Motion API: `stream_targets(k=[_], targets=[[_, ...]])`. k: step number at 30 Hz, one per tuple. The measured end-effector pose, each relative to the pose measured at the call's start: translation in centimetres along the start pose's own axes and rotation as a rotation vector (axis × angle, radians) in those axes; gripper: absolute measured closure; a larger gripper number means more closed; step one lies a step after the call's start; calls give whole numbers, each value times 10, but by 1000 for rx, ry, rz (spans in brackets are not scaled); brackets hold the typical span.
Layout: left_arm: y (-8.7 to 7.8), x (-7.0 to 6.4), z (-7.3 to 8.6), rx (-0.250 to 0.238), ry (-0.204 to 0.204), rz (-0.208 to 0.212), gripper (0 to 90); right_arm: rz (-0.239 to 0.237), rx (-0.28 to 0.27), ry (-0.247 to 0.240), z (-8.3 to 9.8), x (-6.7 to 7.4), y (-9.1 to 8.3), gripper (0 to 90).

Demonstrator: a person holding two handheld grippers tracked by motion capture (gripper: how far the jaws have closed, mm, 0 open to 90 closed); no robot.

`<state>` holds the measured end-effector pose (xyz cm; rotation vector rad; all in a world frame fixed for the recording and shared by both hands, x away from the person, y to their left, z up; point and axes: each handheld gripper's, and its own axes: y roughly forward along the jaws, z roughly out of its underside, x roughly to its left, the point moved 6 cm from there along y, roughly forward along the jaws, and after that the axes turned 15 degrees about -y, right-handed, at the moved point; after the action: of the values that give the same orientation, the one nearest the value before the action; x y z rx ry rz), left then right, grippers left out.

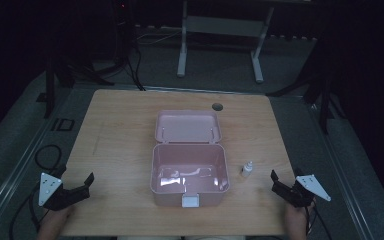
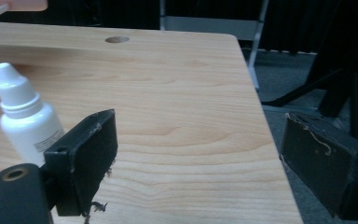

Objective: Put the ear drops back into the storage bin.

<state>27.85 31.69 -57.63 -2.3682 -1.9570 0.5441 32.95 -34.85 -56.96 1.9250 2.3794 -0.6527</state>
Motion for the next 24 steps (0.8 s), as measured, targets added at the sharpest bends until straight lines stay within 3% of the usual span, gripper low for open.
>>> stream_targets(k=[3,9,13,16,20,23,24], targets=[[0,0,0,-1,1,-1,4,-31,2,-7,0,2,1,108],[0,0,0,-1,0,2,4,-25,13,-30,-1,5,1,134],[0,0,0,-1,0,3,4,-96,34,-46,-1,11,4,135],[0,0,0,0,0,4,4,-159,72,-69,-3,18,7,135],[0,0,0,0,0,4,4,-163,131,-121,-7,23,9,135],[0,0,0,1,0,5,4,-169,185,-109,-9,21,10,129],[0,0,0,1,0,5,3,-161,235,-112,-7,19,11,129]])
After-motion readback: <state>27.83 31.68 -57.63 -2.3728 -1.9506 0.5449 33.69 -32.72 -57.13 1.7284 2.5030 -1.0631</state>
